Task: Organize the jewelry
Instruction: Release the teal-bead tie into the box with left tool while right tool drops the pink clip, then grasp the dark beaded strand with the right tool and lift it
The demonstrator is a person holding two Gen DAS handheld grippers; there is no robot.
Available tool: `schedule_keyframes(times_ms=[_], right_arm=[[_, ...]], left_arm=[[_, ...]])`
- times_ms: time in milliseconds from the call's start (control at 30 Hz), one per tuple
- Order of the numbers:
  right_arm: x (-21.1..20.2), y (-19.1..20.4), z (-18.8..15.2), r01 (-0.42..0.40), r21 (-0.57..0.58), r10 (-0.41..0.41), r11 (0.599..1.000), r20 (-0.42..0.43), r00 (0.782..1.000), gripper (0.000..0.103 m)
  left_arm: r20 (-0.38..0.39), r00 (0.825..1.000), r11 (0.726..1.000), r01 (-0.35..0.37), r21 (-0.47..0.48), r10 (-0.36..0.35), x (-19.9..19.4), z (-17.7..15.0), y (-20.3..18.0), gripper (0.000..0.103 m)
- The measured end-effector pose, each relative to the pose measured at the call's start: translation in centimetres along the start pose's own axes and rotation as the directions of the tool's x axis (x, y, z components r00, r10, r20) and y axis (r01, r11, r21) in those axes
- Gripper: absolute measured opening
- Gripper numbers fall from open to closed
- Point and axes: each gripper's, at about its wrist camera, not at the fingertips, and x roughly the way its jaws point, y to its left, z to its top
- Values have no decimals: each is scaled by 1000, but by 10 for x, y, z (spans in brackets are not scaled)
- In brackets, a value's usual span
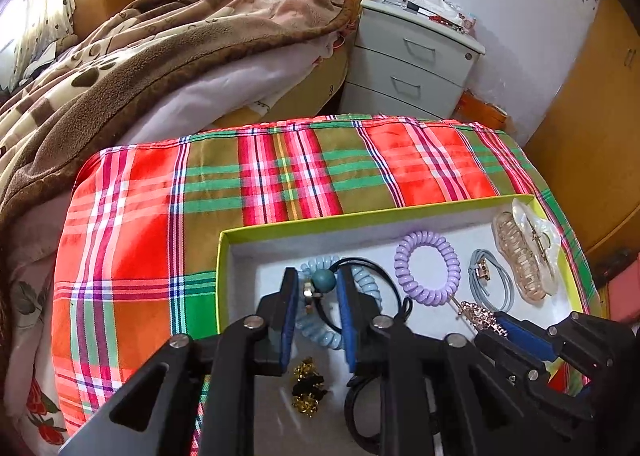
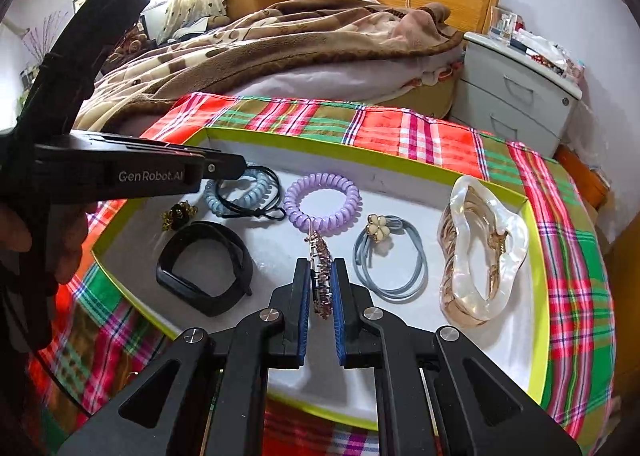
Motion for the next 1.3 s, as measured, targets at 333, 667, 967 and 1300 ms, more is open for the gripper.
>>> schedule_keyframes(times_ms=[333,667,967,1300], right_arm=[[-4,-2,1,-5,16,5,1000,16,1000,14],[-14,-2,2,-1,32,0,999,41,999,25],[-35,1,-1,1,50,-5,999,82,997,26],[-69,5,-20,0,55,-6,998,117,993,28]], left_arm=[[-8,1000,1000,-1,0,1,-1,-2,-2,34],[10,1000,1000,3,5,-3,-15,-5,-6,41],[44,999,1000,8,5,-8,-41,-14,-8,43],[111,993,999,37,1,-37,-91,-46,-10,43]])
